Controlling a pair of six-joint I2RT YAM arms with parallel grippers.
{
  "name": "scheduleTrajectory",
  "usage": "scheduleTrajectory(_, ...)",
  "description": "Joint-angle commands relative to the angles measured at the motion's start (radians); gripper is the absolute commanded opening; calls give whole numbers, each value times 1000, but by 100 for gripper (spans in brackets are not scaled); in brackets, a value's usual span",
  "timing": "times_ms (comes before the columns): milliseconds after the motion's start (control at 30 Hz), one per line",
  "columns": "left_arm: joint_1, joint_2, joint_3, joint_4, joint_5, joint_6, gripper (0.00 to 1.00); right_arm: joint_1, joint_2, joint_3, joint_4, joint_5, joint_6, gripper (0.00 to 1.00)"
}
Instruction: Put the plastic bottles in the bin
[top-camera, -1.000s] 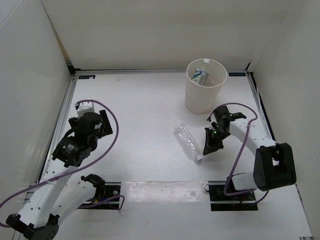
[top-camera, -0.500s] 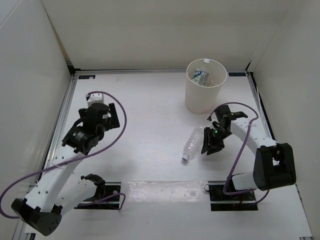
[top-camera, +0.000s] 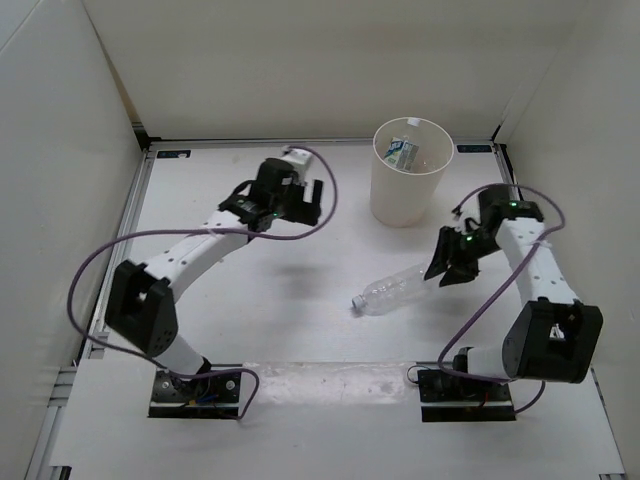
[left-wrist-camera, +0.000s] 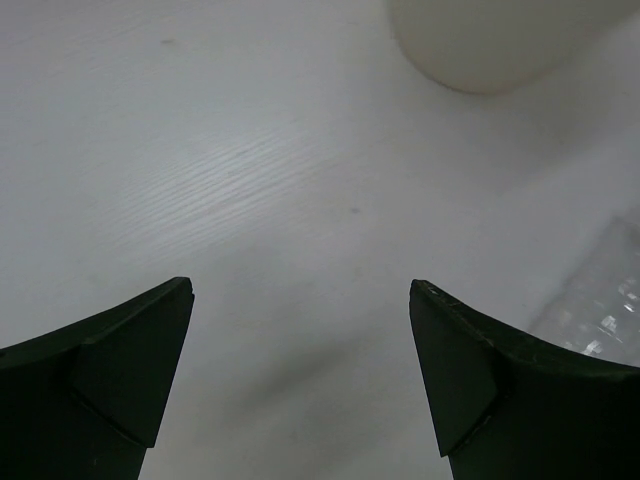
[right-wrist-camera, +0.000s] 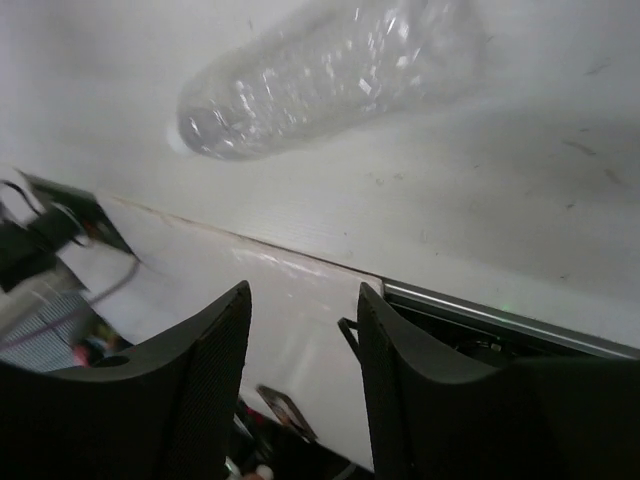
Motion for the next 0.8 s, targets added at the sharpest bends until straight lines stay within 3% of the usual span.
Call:
scheduleTrajectory(0, -93, 66, 113, 76, 246, 163, 99, -146, -49, 118, -117, -111, -78, 51)
scheduleTrajectory(133, -191, 224, 259, -8, 347, 292, 99, -356, -68, 268, -131, -187, -141, 52)
scheduleTrajectory(267, -219, 281, 322, -8, 448, 277, 99, -453, -57, 345, -144, -208, -182, 53)
scheduleTrajectory(467, -298, 421, 380, -10, 475, 245, 99, -591, -28, 383, -137, -260, -143, 55)
scheduleTrajectory(767, -367, 550, 457, -17, 528, 177, 99, -590, -28, 414, -167, -293, -199, 57)
